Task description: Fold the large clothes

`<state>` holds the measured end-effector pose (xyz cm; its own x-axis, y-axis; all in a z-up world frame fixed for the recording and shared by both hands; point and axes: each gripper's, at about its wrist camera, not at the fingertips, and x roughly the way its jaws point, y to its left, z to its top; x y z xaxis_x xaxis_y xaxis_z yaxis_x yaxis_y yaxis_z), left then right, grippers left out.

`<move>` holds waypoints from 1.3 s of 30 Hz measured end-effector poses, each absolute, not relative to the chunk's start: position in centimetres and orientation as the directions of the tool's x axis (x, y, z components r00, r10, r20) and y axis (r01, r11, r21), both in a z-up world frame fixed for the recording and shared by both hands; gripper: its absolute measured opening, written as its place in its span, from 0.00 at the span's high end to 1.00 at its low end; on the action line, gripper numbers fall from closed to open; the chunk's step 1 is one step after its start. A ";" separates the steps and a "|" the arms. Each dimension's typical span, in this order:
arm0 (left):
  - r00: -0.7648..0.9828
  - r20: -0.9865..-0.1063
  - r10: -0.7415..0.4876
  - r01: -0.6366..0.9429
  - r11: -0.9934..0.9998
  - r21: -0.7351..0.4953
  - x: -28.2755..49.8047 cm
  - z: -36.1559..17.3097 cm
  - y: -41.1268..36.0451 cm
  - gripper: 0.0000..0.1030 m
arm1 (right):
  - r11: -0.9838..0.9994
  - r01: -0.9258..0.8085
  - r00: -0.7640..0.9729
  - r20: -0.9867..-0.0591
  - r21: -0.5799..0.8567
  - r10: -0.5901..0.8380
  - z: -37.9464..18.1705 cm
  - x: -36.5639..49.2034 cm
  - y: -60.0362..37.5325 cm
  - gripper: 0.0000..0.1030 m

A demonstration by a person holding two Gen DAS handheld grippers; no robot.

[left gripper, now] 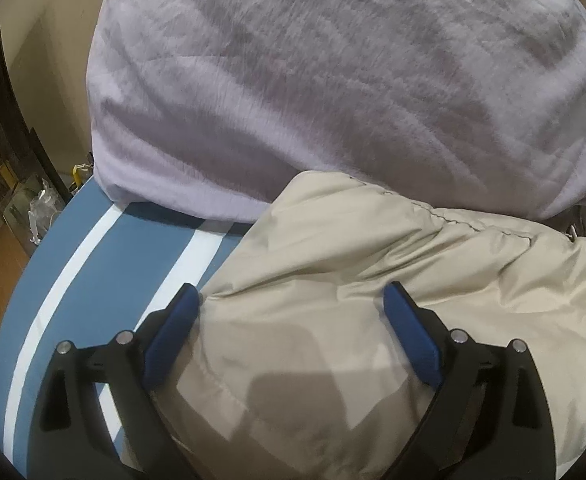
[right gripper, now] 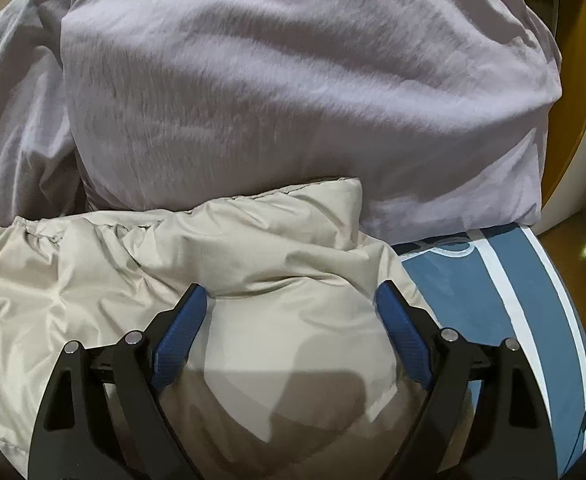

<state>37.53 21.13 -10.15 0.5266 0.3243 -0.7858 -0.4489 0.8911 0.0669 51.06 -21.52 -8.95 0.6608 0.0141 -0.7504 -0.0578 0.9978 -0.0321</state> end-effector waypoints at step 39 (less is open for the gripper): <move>0.525 -0.824 0.214 -0.466 0.882 -0.068 23.9 -6.9 21.7 0.05 | 0.916 0.276 0.531 -0.841 0.292 0.108 -7.8 40.8 -33.8 0.11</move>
